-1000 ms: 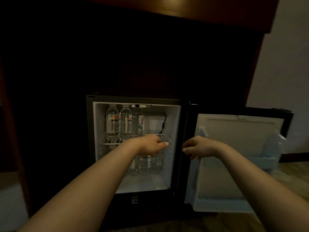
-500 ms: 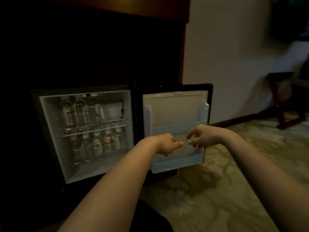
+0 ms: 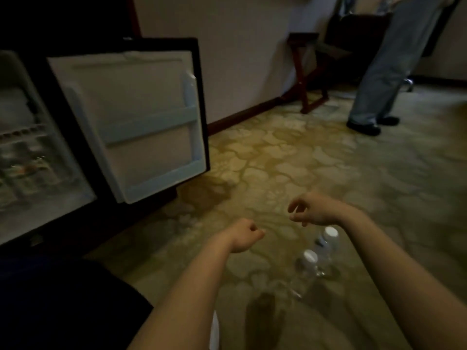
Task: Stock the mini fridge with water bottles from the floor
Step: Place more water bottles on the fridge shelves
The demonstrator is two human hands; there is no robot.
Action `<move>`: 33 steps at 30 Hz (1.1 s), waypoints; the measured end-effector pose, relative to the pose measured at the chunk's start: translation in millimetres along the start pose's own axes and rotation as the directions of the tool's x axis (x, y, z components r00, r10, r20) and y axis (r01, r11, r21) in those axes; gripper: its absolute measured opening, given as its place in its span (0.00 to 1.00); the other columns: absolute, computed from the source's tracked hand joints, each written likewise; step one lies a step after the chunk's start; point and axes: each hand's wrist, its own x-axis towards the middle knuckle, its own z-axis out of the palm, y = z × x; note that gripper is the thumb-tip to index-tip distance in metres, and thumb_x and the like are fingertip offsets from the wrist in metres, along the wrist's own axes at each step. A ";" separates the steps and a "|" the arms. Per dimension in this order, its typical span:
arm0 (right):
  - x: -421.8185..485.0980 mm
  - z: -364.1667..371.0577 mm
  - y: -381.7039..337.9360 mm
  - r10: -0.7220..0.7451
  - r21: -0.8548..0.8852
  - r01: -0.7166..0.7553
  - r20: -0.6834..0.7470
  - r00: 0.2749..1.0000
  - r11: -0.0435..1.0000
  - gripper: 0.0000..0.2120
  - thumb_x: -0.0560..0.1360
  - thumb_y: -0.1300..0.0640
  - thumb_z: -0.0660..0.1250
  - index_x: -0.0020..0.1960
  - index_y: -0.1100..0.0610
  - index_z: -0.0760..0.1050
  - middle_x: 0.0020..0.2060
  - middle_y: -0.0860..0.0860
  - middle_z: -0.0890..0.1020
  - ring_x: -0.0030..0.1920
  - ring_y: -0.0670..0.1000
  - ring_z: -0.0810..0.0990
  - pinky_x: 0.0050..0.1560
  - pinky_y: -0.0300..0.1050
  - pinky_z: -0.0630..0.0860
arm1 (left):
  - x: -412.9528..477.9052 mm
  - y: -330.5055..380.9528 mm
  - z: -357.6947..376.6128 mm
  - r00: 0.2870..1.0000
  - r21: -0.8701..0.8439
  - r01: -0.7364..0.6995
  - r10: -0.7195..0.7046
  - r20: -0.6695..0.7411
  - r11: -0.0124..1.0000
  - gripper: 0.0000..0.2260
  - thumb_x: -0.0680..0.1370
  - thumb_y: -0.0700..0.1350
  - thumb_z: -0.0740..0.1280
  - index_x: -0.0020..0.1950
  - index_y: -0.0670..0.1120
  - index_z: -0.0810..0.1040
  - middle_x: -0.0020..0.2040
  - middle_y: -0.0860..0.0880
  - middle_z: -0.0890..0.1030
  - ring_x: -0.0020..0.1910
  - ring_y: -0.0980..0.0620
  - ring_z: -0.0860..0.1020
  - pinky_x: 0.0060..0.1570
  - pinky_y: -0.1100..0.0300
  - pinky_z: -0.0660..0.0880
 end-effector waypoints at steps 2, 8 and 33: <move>-7.4 25.2 28.2 0.076 0.039 -0.075 -0.016 0.997 0.996 0.16 0.77 0.54 0.64 0.62 0.61 0.73 0.54 0.57 0.81 0.39 0.49 0.79 0.35 0.34 0.74 | 5.4 3.8 35.6 1.000 -0.108 -0.001 0.004 0.027 0.994 0.16 0.80 0.48 0.59 0.60 0.38 0.75 0.58 0.40 0.78 0.52 0.49 0.74 0.57 0.57 0.71; -12.5 107.7 69.9 0.237 0.025 -0.236 -0.022 0.971 0.971 0.17 0.78 0.52 0.61 0.62 0.61 0.71 0.60 0.60 0.76 0.59 0.58 0.75 0.58 0.47 0.73 | 4.2 7.9 131.0 0.996 -0.256 0.048 -0.027 0.084 0.965 0.21 0.79 0.47 0.62 0.70 0.43 0.65 0.70 0.43 0.70 0.67 0.47 0.70 0.62 0.59 0.68; -55.2 87.4 14.1 -0.222 -0.041 0.238 -0.540 0.812 0.970 0.14 0.76 0.48 0.63 0.40 0.57 0.67 0.32 0.49 0.72 0.34 0.51 0.71 0.36 0.46 0.63 | 3.7 -23.2 133.1 0.979 -0.477 -0.192 0.134 -0.153 0.858 0.33 0.66 0.41 0.77 0.69 0.46 0.67 0.60 0.49 0.77 0.59 0.52 0.76 0.57 0.61 0.72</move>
